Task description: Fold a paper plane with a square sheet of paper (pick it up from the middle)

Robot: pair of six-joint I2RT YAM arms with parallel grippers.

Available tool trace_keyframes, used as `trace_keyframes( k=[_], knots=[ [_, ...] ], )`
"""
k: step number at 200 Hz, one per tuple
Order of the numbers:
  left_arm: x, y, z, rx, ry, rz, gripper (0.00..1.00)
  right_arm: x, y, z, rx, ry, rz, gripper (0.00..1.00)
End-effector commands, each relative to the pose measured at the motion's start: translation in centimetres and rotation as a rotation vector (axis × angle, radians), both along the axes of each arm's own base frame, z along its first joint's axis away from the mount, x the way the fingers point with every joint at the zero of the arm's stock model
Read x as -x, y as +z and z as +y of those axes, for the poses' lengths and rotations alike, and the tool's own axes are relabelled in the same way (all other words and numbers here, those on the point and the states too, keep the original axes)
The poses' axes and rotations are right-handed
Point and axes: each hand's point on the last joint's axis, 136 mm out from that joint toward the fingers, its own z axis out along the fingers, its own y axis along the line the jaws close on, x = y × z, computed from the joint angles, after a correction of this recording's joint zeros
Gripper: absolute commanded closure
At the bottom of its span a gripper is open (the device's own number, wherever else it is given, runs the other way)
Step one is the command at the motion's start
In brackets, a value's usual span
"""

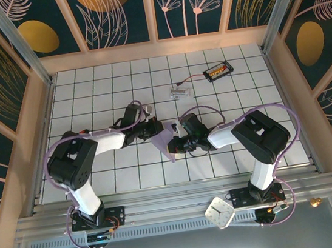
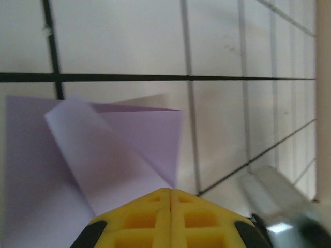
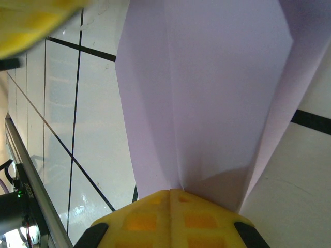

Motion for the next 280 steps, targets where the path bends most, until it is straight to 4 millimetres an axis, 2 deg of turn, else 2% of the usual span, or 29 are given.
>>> trace_keyframes(
  k=[1,29,58,69,76,122,155,189,280],
  knots=[
    [-1.1,-1.3,0.4,-0.048,-0.003,0.016,0.99,5.7,-7.5,-6.8,0.332,-0.022,0.248,1.0],
    [-2.2,-2.9,1.8,-0.075,0.032,0.037,1.0,5.8,-7.5,-7.0,0.342,-0.019,0.246,1.0],
    [-3.6,-3.7,2.9,-0.106,0.059,0.036,1.0,6.0,-7.6,-7.2,0.354,-0.011,0.249,1.0],
    [-3.5,-4.7,3.5,-0.128,0.064,0.055,1.0,6.1,-7.7,-7.3,0.358,-0.009,0.252,1.0],
    [-4.6,-4.1,3.3,-0.128,0.071,0.034,1.0,6.2,-7.7,-7.4,0.361,-0.007,0.254,1.0],
    [-6.1,-5.2,4.6,-0.175,0.111,0.038,1.0,6.8,-8.0,-7.6,0.369,0.001,0.263,1.0],
    [-7.5,-4.6,4.6,-0.179,0.129,0.015,1.0,7.3,-8.2,-7.7,0.377,0.008,0.269,1.0],
    [-8.5,-5.3,4.8,-0.196,0.133,0.022,1.0,7.6,-8.3,-7.8,0.384,0.009,0.27,1.0],
    [-11.2,-4.8,5.4,-0.188,0.173,0.008,0.99,8.0,-8.4,-8.0,0.388,0.007,0.271,1.0]
  ],
)
